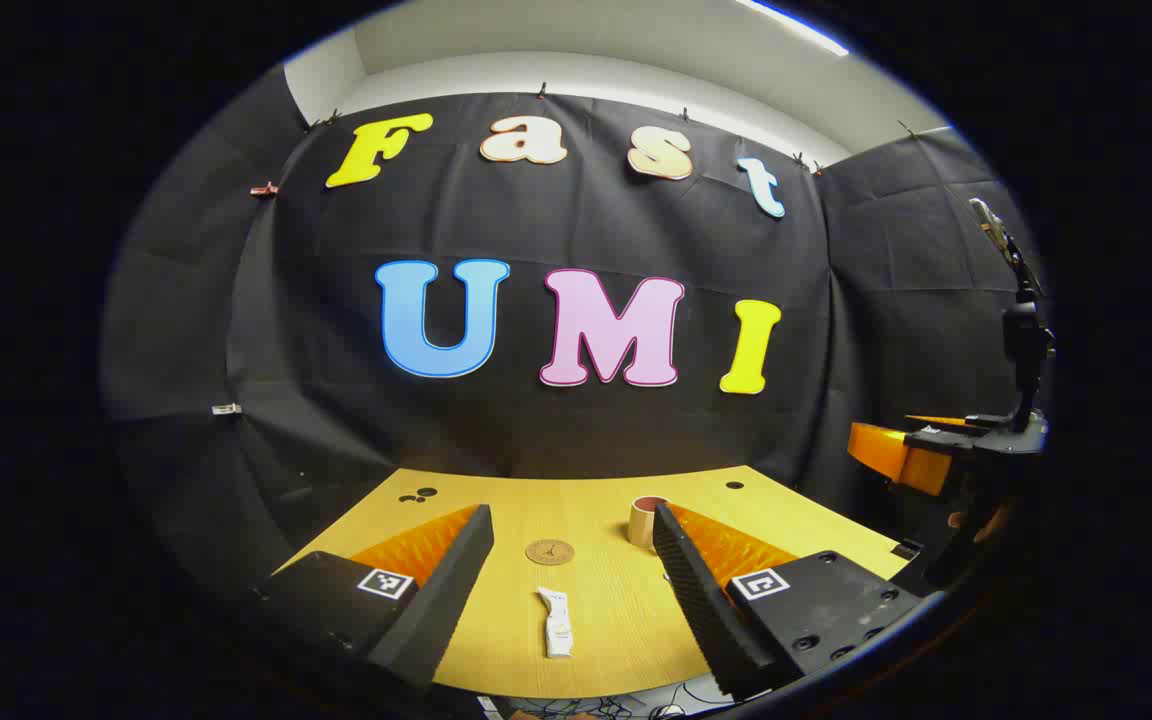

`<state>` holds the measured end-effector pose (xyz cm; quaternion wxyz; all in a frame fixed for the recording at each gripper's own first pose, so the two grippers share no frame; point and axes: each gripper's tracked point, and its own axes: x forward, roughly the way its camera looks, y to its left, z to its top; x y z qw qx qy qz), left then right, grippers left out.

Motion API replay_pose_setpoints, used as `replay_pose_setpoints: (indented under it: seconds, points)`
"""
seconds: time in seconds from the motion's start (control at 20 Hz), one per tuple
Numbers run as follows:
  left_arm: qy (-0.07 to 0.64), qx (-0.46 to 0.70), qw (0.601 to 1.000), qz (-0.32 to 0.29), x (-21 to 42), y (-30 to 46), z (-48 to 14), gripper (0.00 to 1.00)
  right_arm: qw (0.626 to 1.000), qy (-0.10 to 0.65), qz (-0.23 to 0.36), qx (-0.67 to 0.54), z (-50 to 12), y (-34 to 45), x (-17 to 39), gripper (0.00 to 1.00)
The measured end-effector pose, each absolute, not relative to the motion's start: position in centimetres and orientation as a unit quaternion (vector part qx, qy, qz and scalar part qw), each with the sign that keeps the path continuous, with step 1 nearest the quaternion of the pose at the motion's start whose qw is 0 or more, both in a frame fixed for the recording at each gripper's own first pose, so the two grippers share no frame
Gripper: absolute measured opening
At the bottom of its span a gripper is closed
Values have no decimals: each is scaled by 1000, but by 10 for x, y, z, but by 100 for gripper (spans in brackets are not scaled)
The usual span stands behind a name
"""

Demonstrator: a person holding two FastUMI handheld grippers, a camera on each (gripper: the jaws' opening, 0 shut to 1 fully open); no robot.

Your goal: Put the toothbrush and toothpaste on the desktop into the cup, then pick up the cup and place it on the coaster on the desktop.

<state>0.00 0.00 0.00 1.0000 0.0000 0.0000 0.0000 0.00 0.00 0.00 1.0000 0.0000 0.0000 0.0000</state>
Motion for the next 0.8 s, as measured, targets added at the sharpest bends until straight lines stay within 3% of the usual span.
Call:
replay_pose_setpoints:
  seconds: [0.8]
  points:
    - [51, 9, 998, 34, 68, 1, -31, 100, 995, 47, 85, 6, -36, 34, 83, 96]
